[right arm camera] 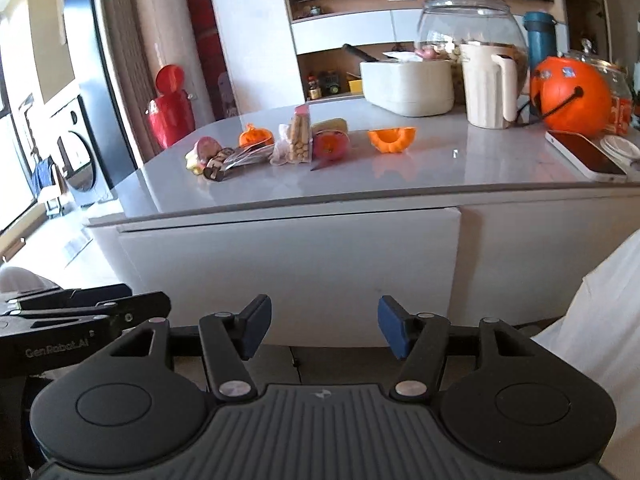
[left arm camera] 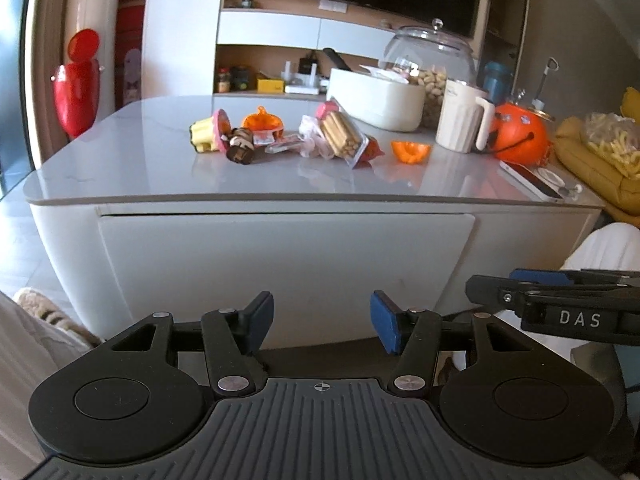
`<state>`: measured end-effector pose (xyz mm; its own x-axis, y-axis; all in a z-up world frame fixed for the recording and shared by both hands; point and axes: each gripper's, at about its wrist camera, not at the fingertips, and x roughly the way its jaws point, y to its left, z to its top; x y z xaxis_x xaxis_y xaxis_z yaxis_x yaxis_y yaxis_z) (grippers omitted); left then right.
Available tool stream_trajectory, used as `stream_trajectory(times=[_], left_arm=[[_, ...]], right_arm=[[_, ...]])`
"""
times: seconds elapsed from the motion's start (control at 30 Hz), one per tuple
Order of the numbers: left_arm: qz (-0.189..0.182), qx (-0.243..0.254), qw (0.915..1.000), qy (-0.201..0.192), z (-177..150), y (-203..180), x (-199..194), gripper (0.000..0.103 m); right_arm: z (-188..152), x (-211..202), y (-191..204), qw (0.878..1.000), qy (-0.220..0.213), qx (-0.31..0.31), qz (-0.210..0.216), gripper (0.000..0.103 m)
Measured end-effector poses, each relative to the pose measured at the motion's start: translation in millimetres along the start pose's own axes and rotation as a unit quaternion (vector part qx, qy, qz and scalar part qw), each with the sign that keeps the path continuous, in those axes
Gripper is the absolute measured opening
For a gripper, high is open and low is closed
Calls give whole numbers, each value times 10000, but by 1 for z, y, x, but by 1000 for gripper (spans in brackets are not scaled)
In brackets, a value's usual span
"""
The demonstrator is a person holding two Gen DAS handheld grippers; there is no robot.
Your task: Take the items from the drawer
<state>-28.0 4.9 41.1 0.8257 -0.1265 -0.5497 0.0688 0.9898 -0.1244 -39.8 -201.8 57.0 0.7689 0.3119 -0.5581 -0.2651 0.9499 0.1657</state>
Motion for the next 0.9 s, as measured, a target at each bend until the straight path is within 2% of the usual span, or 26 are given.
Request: stream_trajectory(times=[0.27, 0.47, 0.9], left_arm=[[-34, -17, 10000, 47, -1, 1, 2, 58], [-27, -69, 9999, 78, -1, 3, 3, 58], [-31, -11, 9997, 221, -2, 0, 7, 58]], right_arm=[[-1, 9, 19, 9988, 140, -436, 161, 60], [1, 17, 17, 9989, 287, -308, 182, 60], [-1, 10, 19, 9990, 195, -320, 243, 60]])
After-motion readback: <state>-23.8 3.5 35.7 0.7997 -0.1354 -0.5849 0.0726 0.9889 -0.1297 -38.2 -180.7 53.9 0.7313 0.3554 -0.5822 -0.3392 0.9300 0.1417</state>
